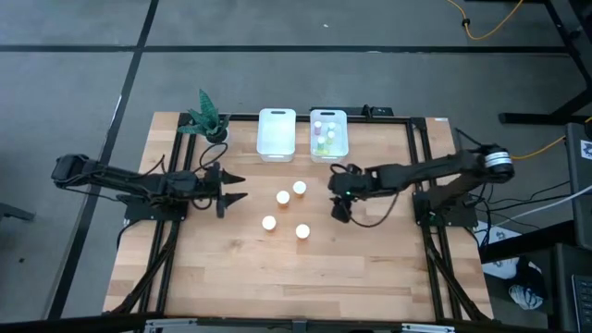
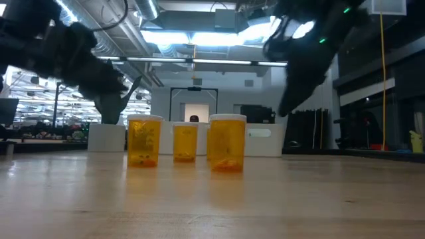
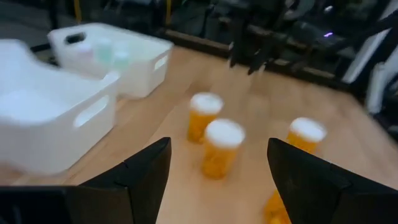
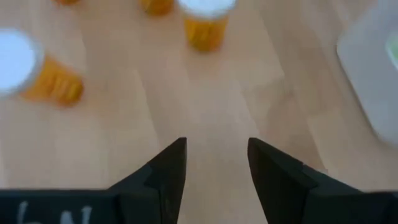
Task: Pick and place medicine bottles into bin by pill shape (circle, oval)
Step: Move the large orange pill bottle to the center of the table
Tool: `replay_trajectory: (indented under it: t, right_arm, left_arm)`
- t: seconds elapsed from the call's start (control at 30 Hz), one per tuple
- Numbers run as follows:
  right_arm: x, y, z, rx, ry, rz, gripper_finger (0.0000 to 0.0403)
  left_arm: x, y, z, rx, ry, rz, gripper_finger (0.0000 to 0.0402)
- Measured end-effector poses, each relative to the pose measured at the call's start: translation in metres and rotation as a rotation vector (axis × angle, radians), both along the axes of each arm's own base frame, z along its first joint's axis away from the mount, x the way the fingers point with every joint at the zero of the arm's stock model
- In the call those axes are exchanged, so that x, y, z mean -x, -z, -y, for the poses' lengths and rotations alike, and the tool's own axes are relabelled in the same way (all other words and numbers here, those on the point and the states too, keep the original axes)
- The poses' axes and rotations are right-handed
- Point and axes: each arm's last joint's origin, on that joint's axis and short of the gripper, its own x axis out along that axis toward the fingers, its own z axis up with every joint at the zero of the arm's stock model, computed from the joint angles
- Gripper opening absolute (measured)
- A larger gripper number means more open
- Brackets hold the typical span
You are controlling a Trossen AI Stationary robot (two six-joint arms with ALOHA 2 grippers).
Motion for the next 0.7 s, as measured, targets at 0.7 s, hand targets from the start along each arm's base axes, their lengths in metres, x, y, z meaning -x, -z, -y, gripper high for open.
replay_trajectory:
  t: [0.7]
  right_arm:
    - [0.035,-0.022,-0.024,-0.027,-0.038,-0.07,0.0172]
  left_arm:
    - [-0.072,-0.052,0.082,0.085,0.177,-0.513,0.0259]
